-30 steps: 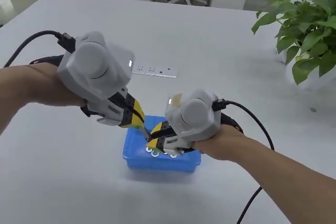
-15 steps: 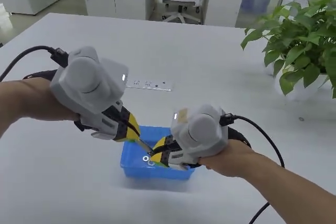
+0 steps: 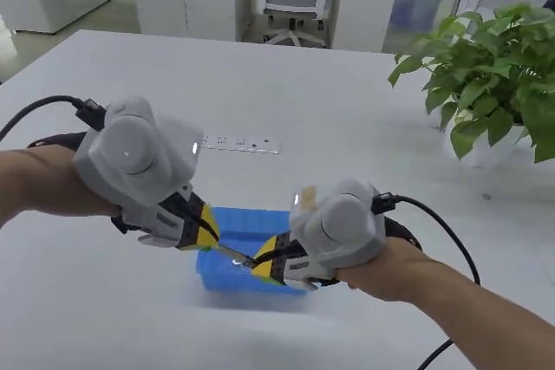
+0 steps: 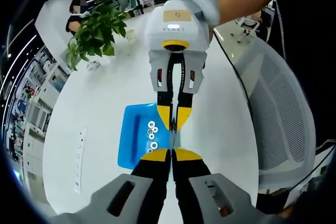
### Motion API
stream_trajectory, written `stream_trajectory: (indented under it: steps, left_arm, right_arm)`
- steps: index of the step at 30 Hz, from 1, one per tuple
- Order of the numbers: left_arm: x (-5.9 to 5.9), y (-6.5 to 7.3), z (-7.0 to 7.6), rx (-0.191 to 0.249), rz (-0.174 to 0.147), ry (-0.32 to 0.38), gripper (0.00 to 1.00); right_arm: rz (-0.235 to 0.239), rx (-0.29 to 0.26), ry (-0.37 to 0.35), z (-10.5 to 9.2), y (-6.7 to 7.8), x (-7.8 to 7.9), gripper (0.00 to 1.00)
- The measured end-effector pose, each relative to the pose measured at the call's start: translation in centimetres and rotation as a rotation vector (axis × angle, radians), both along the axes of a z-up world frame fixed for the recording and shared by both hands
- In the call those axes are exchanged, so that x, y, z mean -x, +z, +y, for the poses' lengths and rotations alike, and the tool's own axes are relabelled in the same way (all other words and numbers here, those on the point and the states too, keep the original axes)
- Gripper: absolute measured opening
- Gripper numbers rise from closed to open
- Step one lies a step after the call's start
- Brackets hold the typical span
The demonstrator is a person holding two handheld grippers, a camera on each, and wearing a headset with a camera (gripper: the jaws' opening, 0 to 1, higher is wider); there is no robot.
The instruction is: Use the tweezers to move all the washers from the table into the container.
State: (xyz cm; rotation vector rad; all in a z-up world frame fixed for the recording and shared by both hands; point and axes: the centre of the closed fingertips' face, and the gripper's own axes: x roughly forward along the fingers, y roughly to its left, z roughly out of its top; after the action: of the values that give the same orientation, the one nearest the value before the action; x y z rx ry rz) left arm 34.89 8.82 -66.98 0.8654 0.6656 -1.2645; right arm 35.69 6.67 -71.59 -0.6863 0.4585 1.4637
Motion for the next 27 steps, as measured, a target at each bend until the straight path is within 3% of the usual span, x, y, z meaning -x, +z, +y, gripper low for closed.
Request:
stream_trajectory:
  steps: [5, 14, 22, 27]
  left_arm:
    - [0.9, -1.2, 0.0, -0.021, 0.016, -0.007, 0.05]
    - [1.9, -3.2, -0.1, -0.053, 0.014, -0.026, 0.09]
    - [2.5, -4.6, -0.5, -0.047, 0.022, -0.030, 0.13]
    - [3.1, -5.3, -0.9, -0.046, 0.047, -0.039, 0.12]
  right_arm:
    - [-0.012, 0.015, 0.024, -0.1, 0.1, 1.0, 0.05]
    - [-0.013, 0.047, 0.036, -0.7, -0.5, 1.9, 0.05]
    - [-0.011, 0.106, 0.046, -1.7, -2.0, 3.0, 0.05]
    - [0.001, 0.117, 0.044, -2.3, -2.7, 3.6, 0.05]
